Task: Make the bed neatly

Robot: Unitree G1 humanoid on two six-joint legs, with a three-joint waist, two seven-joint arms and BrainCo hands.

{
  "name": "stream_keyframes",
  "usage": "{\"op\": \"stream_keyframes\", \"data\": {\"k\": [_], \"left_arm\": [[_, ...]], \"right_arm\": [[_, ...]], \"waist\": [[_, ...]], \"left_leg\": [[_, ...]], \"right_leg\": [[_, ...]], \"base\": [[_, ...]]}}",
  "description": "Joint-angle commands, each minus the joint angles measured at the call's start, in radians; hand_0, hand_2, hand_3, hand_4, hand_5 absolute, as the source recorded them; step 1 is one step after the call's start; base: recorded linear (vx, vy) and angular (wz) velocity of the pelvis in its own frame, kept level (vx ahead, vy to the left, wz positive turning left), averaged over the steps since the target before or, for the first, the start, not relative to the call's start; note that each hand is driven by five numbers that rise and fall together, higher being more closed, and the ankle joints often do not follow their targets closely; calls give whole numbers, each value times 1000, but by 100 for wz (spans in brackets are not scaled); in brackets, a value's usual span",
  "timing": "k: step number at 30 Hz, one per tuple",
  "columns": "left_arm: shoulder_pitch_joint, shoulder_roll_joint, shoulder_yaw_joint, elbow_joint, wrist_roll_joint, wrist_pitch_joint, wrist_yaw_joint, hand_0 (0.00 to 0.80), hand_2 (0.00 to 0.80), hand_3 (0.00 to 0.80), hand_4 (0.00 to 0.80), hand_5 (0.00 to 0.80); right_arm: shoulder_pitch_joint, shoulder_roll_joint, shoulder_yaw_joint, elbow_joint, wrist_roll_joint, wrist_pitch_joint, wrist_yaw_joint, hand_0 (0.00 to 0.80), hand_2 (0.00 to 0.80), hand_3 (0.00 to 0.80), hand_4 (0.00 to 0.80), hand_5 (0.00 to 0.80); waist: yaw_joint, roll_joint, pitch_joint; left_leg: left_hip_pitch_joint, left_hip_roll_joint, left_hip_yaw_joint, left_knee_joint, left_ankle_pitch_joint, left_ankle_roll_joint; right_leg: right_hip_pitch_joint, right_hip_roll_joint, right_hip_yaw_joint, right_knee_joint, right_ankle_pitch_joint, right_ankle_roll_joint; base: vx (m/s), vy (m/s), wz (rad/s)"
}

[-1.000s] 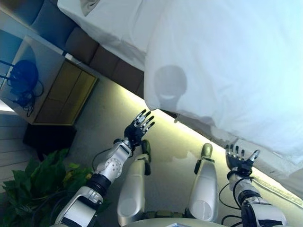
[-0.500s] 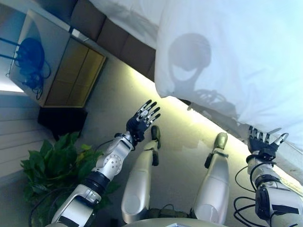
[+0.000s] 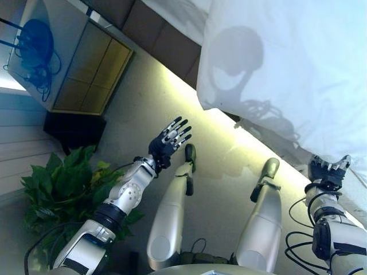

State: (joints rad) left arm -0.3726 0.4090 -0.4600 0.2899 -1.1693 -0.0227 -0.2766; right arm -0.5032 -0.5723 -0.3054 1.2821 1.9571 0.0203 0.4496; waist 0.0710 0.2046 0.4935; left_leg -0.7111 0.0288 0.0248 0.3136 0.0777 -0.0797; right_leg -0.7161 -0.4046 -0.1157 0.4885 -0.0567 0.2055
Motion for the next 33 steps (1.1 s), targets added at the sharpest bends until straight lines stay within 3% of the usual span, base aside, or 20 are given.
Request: {"op": "stream_keyframes", "data": {"k": [1, 12, 17, 23, 30, 33], "left_arm": [[-50, 42, 13, -67, -3, 9, -38, 0, 0, 0, 0, 0], [-85, 57, 27, 10, -12, 53, -36, 0, 0, 0, 0, 0], [-104, 36, 49, 72, -28, 110, 20, 0, 0, 0, 0, 0], [-120, -40, 61, 173, -17, 158, 96, 0, 0, 0, 0, 0], [-135, -153, 18, 197, -34, 190, 153, 0, 0, 0, 0, 0], [-140, -174, -7, 185, -67, 215, 168, 0, 0, 0, 0, 0]], "right_arm": [[-51, -69, -26, -94, 15, -19, 42, 800, 800, 800, 800, 800], [30, 10, -55, -42, 15, 56, 17, 800, 800, 800, 800, 800], [74, 65, -27, -5, 15, 103, 60, 800, 800, 800, 800, 800], [103, 185, 152, -175, 13, -28, 6, 800, 800, 800, 800, 800], [111, 271, 339, -520, -236, -254, -239, 800, 800, 800, 800, 800], [116, 280, 387, -640, -297, -289, -307, 800, 800, 800, 800, 800]], "waist": [[15, -17, 26], [21, -72, -17], [25, -110, -63], [17, -158, -123], [6, -200, -165], [-2, -213, -174]], "left_leg": [[-42, 25, -53, 57, 15, -38], [-1, 42, -58, 77, -9, -38], [61, 74, -68, 73, -28, -46], [186, 101, -76, 30, -44, -44], [293, 118, -75, -19, -50, -42], [314, 118, -76, -23, -51, -41]], "right_leg": [[18, -37, 20, -98, 161, 30], [100, -20, -19, -123, 162, 28], [196, 1, -48, -171, 163, 24], [324, 27, -53, -235, 166, 22], [436, 34, -76, -300, 184, 21], [457, 34, -78, -309, 189, 24]], "base": [[-2, -57, 4], [20, -52, 5], [63, -87, -2], [106, -76, -12], [66, -74, -1], [48, -59, 2]]}}
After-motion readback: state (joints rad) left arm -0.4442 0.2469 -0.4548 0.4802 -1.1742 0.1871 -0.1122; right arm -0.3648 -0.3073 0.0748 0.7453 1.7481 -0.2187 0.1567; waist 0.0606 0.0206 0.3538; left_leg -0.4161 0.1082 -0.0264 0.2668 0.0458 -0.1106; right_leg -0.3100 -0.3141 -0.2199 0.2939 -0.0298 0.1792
